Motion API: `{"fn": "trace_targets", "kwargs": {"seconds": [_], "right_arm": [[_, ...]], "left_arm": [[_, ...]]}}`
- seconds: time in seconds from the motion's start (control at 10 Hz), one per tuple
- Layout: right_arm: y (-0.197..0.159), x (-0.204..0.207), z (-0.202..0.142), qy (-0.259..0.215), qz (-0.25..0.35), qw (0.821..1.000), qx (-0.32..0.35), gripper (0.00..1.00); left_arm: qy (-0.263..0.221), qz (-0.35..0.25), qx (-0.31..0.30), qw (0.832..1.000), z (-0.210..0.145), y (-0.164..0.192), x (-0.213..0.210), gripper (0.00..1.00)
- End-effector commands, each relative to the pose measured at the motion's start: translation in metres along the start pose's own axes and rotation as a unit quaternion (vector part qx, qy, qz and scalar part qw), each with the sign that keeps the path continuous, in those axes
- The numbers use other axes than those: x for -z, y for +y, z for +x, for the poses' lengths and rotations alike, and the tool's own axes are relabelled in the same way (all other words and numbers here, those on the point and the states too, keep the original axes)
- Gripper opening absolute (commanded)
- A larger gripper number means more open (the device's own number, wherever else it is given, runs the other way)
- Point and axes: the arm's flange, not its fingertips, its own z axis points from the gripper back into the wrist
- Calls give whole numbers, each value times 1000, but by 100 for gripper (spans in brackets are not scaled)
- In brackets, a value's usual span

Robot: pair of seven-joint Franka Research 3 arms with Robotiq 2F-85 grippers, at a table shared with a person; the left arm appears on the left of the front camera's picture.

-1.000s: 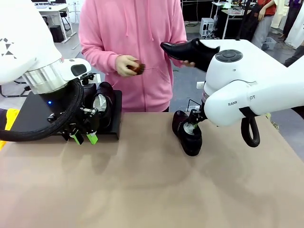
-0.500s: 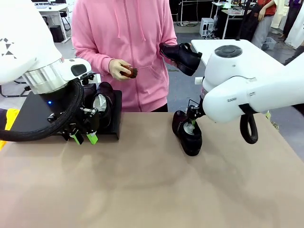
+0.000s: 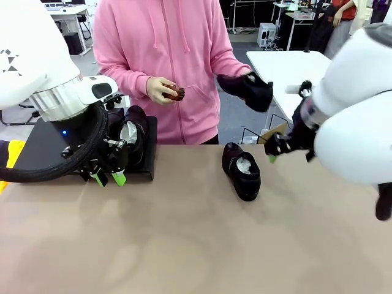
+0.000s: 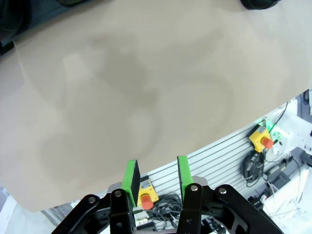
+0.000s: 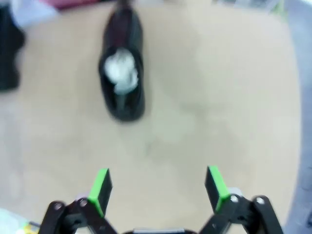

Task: Organize the shoes by placing them on the stand.
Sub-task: Pick up one Shoe and place it in the middle of the table.

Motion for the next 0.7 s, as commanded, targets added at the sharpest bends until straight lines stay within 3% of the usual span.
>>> {"fn": "trace_targets", "kwargs": {"seconds": [0.0, 0.3, 0.6], "right_arm": [[-18, -18, -19, 80, 35, 995, -38, 100], [-31, -19, -54, 145, 49, 986, -66, 100], [-32, -13, -58, 161, 52, 983, -73, 100]], "left_arm": [[-6, -6, -6, 1000, -1, 0, 0, 44], [-6, -6, -6, 1000, -1, 0, 0, 44], [-6, -6, -6, 1000, -1, 0, 0, 44]]}}
